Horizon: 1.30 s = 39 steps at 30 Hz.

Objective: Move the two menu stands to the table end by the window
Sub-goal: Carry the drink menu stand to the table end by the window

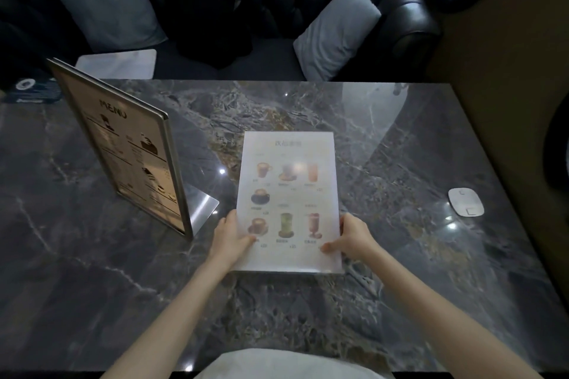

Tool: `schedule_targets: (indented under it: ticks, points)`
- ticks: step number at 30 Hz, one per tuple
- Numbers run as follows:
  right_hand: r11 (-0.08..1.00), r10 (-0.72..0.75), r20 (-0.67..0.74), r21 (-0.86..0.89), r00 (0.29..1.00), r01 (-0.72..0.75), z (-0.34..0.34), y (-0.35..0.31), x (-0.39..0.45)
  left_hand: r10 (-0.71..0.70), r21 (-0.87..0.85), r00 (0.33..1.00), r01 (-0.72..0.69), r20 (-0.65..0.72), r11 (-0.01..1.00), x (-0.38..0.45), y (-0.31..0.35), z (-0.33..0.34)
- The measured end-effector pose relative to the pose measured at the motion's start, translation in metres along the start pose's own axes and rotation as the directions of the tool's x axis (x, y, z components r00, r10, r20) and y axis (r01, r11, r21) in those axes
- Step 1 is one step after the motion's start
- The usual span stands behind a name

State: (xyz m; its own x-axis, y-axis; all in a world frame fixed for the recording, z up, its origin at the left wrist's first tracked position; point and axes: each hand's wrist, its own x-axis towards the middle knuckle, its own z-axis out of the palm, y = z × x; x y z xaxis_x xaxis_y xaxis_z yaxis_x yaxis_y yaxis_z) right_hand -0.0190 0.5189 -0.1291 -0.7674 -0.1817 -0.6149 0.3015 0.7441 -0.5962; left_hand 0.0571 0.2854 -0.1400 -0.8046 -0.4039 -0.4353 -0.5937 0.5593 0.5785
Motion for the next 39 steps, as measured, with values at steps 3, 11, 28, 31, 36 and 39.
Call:
schedule_targets:
  ticks: [3,11,28,31,36,39]
  points:
    - [0.999,-0.045,-0.039,0.001,0.998,0.045,-0.005,-0.003,-0.004,0.057,-0.051,0.997,-0.060,-0.053,0.997,0.002,0.009,-0.005]
    - [0.964,-0.197,-0.248,0.128,0.949,0.233,-0.003,0.000,-0.016,0.159,-0.200,0.968,-0.197,-0.192,0.960,-0.004,0.032,-0.014]
    - [0.900,-0.217,-0.457,0.249,0.863,0.358,-0.001,0.032,-0.041,0.298,-0.320,0.950,-0.311,-0.091,0.895,0.007,0.076,-0.003]
    - [0.892,-0.209,-0.513,0.249,0.833,0.377,-0.010,0.043,-0.047,0.344,-0.325,0.937,-0.344,-0.058,0.881,0.012,0.101,0.009]
    - [0.898,-0.184,-0.601,0.218,0.778,0.381,-0.042,0.072,-0.055,0.444,-0.343,0.896,-0.415,0.007,0.843,0.013,0.158,0.040]
    - [0.897,-0.122,-0.654,0.250,0.746,0.365,-0.065,0.094,-0.058,0.487,-0.336,0.872,-0.445,0.045,0.830,0.011,0.199,0.068]
